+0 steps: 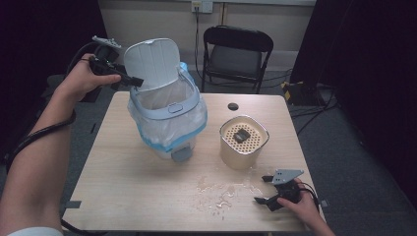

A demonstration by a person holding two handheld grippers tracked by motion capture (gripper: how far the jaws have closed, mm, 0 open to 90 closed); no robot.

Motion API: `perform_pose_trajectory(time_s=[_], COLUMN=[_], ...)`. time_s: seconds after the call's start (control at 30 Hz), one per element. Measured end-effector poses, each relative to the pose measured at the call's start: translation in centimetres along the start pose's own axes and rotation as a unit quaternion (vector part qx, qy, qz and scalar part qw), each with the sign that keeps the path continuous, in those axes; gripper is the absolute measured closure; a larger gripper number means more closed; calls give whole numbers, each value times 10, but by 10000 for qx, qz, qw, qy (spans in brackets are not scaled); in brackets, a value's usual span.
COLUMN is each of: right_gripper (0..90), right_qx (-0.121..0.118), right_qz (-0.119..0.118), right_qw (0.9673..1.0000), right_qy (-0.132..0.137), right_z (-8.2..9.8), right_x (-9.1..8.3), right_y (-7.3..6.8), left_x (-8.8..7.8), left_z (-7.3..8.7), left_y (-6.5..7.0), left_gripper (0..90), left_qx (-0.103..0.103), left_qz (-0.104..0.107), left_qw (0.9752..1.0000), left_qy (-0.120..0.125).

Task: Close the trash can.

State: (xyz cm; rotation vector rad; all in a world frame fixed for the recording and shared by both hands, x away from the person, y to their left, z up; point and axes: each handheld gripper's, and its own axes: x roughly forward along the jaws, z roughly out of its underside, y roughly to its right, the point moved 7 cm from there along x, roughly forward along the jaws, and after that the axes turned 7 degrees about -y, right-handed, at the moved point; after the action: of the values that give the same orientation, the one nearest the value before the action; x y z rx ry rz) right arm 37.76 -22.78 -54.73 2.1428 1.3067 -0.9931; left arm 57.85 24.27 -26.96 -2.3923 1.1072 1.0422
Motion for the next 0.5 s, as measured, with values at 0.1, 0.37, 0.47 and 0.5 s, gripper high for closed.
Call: perform_pose_trajectory(time_s=[0.1, 0.37, 0.47, 0.5], right_gripper=[134, 134, 134, 134], right_qx=[-2, 0, -1, -2], right_qz=[0, -2, -1, 0], right_qw=[10000, 10000, 10000, 10000], right_qy=[0, 1, 1, 1], right_z=[0, 0, 0, 0], right_x=[0, 0, 0, 0], right_y=[0, 0, 0, 0], left_x=[0, -2, -4, -4], left_z=[-5, -10, -13, -13], left_y=[4, 14, 23, 25], left_gripper=[178, 183, 188, 184], left_qx=[52, 184, 260, 308], left_qz=[51, 131, 201, 172], left_qw=[10000, 9997, 9994, 9994], left_qy=[54, 60, 50, 2])
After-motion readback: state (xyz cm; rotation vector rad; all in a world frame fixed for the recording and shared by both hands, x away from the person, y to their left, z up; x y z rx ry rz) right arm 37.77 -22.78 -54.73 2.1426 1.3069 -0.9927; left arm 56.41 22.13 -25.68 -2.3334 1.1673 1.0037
